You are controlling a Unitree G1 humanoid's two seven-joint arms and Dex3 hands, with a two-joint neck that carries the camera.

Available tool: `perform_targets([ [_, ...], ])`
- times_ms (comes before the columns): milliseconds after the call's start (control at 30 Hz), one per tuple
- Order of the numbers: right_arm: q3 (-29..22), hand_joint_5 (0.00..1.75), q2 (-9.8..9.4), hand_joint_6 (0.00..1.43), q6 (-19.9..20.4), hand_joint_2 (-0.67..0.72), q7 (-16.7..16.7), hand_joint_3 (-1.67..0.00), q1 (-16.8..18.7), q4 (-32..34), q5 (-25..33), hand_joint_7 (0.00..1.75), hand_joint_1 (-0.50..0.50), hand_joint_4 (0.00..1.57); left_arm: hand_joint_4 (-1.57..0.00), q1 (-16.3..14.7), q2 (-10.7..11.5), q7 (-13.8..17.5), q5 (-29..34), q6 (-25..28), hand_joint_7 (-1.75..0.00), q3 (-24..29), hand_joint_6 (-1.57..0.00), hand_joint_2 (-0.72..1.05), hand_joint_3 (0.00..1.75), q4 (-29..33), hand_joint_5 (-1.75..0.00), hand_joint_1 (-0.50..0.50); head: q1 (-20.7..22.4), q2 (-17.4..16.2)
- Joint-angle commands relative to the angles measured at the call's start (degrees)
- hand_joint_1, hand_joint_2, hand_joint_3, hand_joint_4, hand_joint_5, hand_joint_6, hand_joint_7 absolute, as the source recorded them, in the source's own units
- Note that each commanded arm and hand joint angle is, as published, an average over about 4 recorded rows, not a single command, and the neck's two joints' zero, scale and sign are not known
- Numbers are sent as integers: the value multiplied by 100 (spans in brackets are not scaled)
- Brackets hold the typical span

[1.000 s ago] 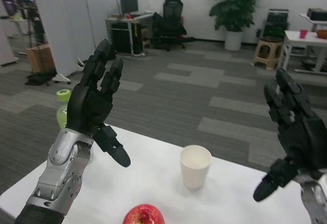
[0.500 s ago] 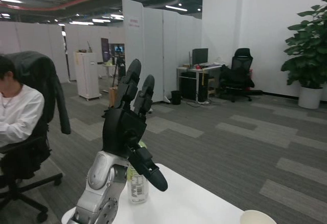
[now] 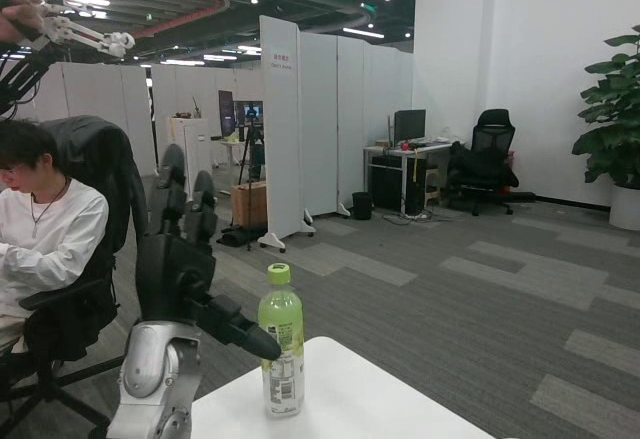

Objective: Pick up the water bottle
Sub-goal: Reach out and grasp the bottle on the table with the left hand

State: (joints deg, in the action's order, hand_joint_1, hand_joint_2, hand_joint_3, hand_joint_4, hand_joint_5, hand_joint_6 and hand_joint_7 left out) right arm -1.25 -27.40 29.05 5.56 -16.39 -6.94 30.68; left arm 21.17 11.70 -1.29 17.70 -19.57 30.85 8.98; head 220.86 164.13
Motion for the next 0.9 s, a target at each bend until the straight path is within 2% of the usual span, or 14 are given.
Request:
perform_targets([
  [33,-16,0,-44,0,101,66,-29,0,-49,0,48,0,-46,0,0,-146,192,41,142,415,0,237,0,-64,9,64,0,-48,-30,-72],
  [267,-16,0,-42,0,132,66,-20,0,-36,31,127,0,-46,0,0,-407,737,454,700,1838,0,531,0,-64,9,130,0,-48,-51,-210],
  [400,-24,0,-38,0,128,66,-11,0,30,79,140,0,-46,0,0,-367,856,788,621,2278,0,769,0,-64,9,-11,0,-48,-33,-301],
  [533,-42,0,-33,0,128,66,-11,0,52,97,140,0,-46,0,0,-231,882,1166,537,2678,0,843,0,-64,9,-274,0,-48,-42,-367],
  [667,-24,0,-42,0,128,66,-11,0,57,106,149,0,-46,0,0,-143,935,1381,388,2906,0,791,0,-64,9,-564,0,-48,-24,-383],
  [900,0,0,-55,0,136,66,-11,0,57,90,157,0,-46,0,0,-23,1100,1496,366,2974,0,430,0,-64,9,-1248,0,-48,-4,-381],
])
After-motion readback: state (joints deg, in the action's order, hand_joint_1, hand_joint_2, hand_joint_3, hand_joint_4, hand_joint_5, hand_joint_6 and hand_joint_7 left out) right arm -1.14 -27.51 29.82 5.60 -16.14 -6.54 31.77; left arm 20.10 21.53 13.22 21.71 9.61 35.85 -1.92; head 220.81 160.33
